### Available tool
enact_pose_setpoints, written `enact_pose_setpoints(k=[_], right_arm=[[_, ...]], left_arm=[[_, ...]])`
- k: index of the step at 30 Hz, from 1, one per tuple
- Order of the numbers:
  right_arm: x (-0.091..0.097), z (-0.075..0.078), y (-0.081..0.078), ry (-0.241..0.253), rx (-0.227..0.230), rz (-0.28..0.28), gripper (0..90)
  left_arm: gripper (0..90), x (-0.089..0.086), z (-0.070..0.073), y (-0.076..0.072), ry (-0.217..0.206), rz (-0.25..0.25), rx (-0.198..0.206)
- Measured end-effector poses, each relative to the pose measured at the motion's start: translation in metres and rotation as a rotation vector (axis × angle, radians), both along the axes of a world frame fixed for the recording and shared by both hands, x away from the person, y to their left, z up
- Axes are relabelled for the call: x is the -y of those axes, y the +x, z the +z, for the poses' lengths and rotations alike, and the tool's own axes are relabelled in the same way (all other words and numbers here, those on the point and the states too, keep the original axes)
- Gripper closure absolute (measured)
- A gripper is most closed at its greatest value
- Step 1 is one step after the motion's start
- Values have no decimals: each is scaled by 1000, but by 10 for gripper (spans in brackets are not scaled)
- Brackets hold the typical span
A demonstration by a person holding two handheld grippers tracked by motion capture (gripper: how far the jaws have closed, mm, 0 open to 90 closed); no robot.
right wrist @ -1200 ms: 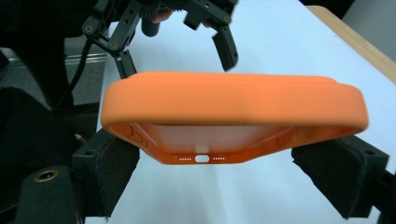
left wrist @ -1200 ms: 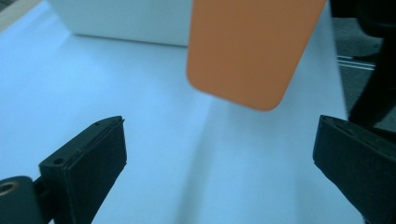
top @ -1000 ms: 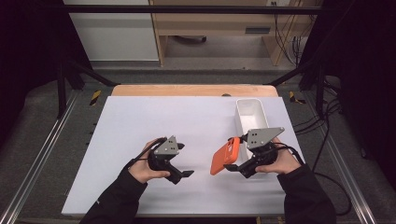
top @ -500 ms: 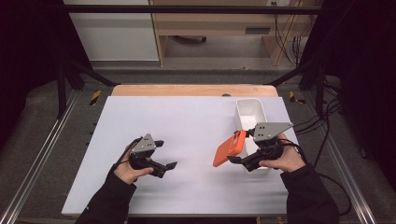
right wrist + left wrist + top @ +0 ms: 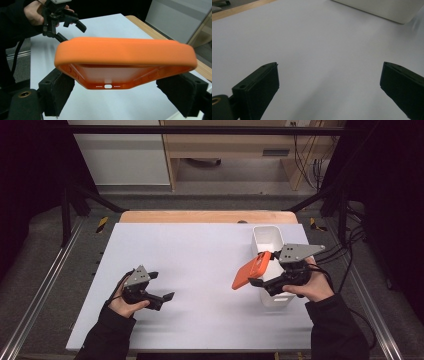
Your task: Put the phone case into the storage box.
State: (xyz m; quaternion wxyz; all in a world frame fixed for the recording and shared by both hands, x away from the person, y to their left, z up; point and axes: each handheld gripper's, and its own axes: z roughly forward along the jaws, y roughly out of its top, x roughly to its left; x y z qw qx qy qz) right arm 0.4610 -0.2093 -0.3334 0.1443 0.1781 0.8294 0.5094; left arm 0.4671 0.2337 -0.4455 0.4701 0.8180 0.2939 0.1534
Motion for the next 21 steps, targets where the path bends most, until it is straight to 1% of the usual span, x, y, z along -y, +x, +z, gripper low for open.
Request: enact_pose_setpoints(k=[9,11,13,21], right_arm=[[4,13,1,2,14,-47,154],[4,16,1,5,11,-56,154],[5,17,2,-1,13,-61,154],[8,25,5,2,13,-97,154]], left_arm=[[14,-21,-2,-4,-8,44,15],[14,-24,-2,-5,-9,48,20],[13,-27,-2,-5,-7,59,26],[9,-39,-3,-7,-14,97,28]])
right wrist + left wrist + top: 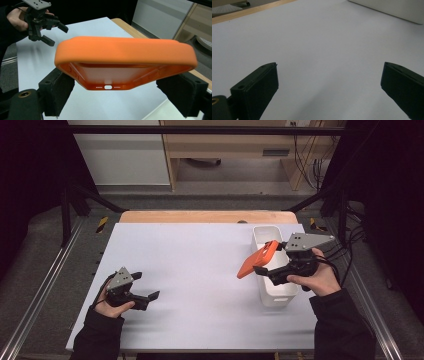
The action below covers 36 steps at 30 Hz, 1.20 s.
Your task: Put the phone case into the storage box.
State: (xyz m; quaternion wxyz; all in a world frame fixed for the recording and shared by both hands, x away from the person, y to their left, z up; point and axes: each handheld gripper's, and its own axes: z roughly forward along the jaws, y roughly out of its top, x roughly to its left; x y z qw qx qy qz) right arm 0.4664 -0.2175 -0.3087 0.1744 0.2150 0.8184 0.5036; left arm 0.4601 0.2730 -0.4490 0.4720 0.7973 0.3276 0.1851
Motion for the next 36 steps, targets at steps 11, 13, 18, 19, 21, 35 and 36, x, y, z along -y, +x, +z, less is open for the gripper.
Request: enact_pose_setpoints(k=[11,13,18,19,21,35,36], right_arm=[[1,14,3,-6,9,-56,155],[2,16,4,-2,10,-70,155],[3,19,8,-6,8,-98,155],[3,20,9,-9,10,-104,155],[3,21,11,-7,8,-121,155],[7,27,23,-14,-6,-247,155],[8,27,24,-14,-7,-256,155]], left_arm=[[9,-7,-3,0,-10,26,3],[10,-8,-3,0,-10,29,7],[10,-9,-4,0,-11,33,7],[10,-9,-4,0,-11,33,8],[10,-9,-4,0,-12,31,8],[10,-8,-3,0,-17,27,14],[10,-8,-3,0,-17,26,15]])
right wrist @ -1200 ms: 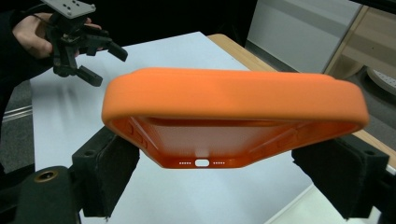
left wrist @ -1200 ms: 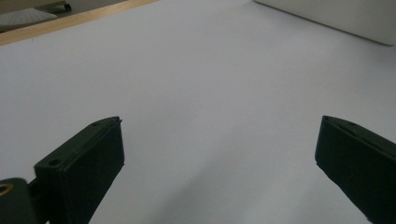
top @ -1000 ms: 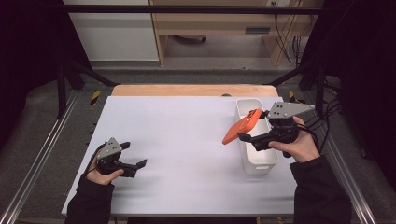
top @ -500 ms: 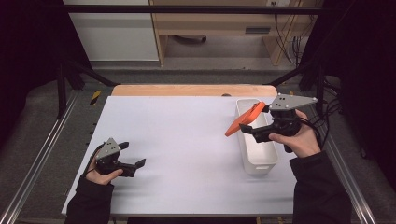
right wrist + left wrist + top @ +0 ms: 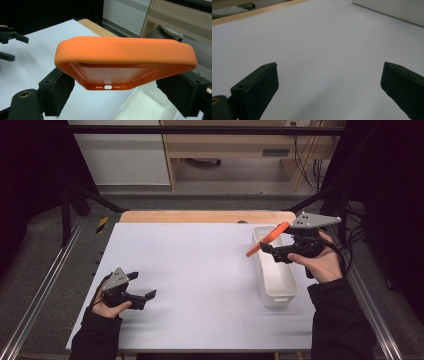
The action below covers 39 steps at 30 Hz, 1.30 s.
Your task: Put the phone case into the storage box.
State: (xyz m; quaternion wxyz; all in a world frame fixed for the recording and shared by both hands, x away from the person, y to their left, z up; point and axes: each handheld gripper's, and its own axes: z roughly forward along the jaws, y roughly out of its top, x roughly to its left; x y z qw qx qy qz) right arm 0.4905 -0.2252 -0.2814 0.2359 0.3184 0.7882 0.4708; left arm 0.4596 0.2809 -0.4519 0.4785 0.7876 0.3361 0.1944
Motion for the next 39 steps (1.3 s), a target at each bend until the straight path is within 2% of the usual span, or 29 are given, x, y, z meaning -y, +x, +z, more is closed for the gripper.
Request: enact_pose_setpoints(k=[17,29,39], right_arm=[[10,-2,27,-5,-41,-196,155],[12,-1,46,-19,-67,-291,155],[6,-8,63,-35,-106,-359,155]], left_arm=[[10,2,-2,1,5,-9,-6],[10,4,-3,1,11,-17,-11],[10,5,-4,2,11,-25,-13]])
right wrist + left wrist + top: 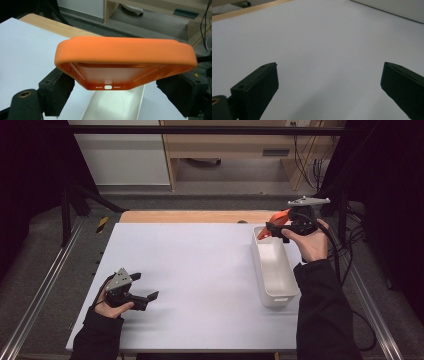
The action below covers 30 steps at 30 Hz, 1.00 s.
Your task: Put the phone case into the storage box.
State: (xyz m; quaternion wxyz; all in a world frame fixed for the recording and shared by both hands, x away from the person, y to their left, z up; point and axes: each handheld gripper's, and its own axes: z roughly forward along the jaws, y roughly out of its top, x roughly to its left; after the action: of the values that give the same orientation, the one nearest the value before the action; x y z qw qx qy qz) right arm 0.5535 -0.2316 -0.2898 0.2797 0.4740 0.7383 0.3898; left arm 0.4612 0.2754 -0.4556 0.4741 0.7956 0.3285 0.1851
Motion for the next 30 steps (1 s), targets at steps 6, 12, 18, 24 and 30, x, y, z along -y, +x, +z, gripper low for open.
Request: enact_pose_setpoints(k=[6,12,18,24,30], right_arm=[[-2,-4,10,2,-11,-40,154],[-3,-8,19,0,-23,-65,154],[-3,-12,27,-2,-38,-98,154],[-3,-15,35,-3,-57,-135,154],[-6,-20,41,0,-69,-151,154]], left_arm=[[10,1,0,0,0,-5,0],[10,1,-1,1,2,-6,-1],[10,2,-1,1,6,-11,-3],[10,2,-1,1,3,-12,-4],[11,3,-2,1,6,-17,-7]])
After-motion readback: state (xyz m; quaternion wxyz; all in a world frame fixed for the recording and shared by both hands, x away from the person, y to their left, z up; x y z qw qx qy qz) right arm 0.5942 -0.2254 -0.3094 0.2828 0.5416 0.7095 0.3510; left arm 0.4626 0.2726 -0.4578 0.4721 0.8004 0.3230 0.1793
